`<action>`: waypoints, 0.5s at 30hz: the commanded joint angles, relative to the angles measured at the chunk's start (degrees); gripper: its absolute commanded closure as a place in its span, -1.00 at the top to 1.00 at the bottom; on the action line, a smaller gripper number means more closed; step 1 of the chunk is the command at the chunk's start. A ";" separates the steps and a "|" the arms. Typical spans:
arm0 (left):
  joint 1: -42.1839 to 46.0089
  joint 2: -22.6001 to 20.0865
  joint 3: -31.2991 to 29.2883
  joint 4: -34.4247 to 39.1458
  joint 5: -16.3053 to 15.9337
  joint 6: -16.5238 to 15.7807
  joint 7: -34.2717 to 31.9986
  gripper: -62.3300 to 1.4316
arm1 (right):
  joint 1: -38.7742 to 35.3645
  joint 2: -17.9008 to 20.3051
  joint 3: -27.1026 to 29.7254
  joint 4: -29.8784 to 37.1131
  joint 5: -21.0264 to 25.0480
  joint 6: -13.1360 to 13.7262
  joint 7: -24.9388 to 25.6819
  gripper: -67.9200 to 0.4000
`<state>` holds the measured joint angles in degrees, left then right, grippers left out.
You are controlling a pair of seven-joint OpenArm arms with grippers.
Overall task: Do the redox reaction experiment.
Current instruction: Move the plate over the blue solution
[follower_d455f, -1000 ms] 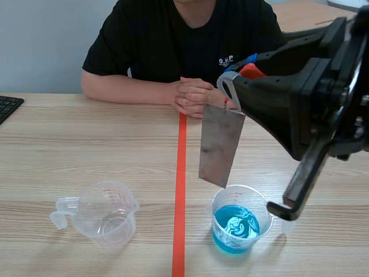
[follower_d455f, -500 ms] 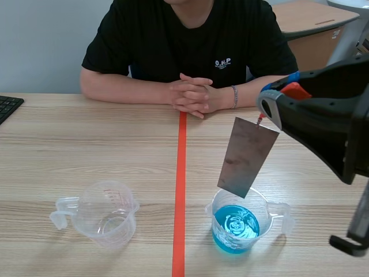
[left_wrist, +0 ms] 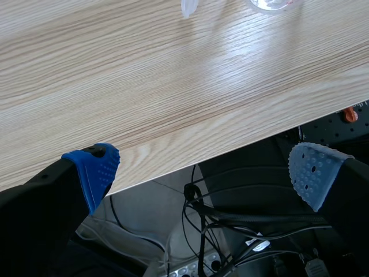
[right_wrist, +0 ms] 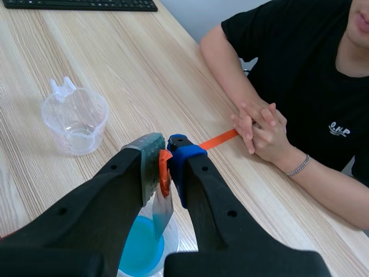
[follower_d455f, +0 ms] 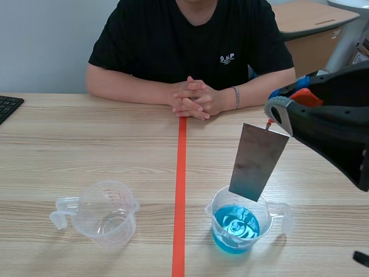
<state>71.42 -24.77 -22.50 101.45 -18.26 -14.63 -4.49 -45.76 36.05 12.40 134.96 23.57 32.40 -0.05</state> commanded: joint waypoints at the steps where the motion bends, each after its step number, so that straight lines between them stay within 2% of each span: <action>1: -0.15 0.28 0.04 0.50 -0.55 -0.09 -0.39 1.00 | 0.15 0.74 0.17 0.30 0.20 -0.13 0.68 -0.94; 15: -0.15 0.02 0.04 0.50 -0.57 -0.09 -1.20 1.00 | 0.15 0.74 0.17 0.30 -1.14 0.24 0.68 -0.94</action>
<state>71.42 -24.77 -22.50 101.45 -18.26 -14.63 -4.62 -45.76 36.05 12.40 134.96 22.26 32.71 -0.08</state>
